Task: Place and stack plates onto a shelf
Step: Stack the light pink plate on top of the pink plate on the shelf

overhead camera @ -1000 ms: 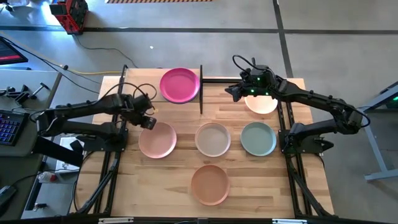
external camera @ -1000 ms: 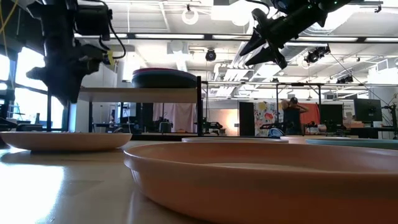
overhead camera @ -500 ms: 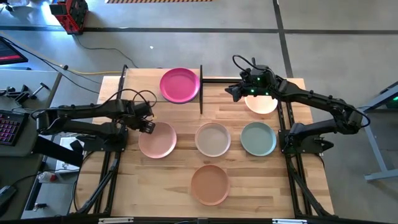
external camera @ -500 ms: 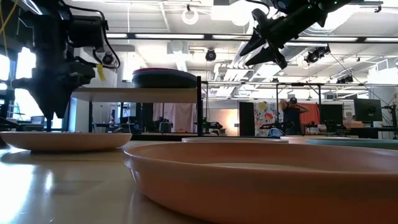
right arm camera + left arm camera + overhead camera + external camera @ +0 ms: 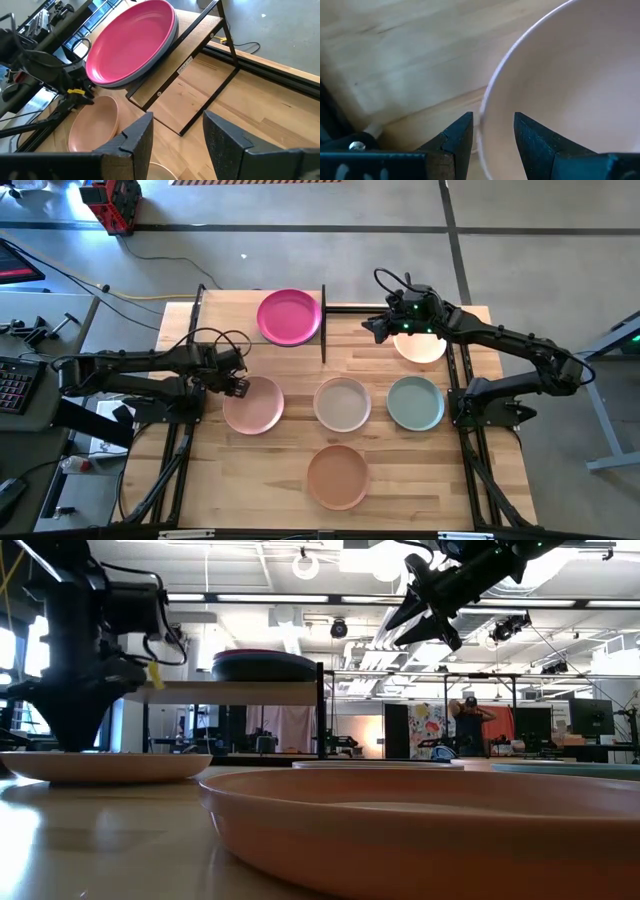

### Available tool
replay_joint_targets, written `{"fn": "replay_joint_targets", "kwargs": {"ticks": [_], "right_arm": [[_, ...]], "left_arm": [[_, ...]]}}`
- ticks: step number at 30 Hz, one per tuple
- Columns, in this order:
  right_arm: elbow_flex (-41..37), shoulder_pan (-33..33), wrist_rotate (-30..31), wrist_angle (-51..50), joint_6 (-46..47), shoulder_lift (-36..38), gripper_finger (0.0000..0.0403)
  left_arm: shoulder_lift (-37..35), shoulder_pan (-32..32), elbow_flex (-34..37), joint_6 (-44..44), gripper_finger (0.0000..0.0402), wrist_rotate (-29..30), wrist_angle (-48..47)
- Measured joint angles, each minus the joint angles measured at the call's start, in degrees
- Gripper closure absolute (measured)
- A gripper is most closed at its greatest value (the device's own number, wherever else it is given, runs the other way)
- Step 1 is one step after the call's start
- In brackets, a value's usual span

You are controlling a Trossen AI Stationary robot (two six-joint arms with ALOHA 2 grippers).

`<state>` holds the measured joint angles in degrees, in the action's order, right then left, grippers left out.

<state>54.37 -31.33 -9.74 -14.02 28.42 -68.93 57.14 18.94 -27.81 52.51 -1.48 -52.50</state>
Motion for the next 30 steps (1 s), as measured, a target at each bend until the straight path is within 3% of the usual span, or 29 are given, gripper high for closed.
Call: {"fn": "replay_joint_targets", "kwargs": {"ticks": [21,30], "right_arm": [[0.00,0.00,-0.17,0.02,0.02,0.00,0.0249],[0.00,0.00,-0.15,0.02,0.02,0.00,0.0249]], "left_arm": [[4.45,0.02,1.38,0.28,0.0272,-0.87,3.13],[5.11,0.02,1.38,-0.86,0.0340,-0.73,3.31]]}}
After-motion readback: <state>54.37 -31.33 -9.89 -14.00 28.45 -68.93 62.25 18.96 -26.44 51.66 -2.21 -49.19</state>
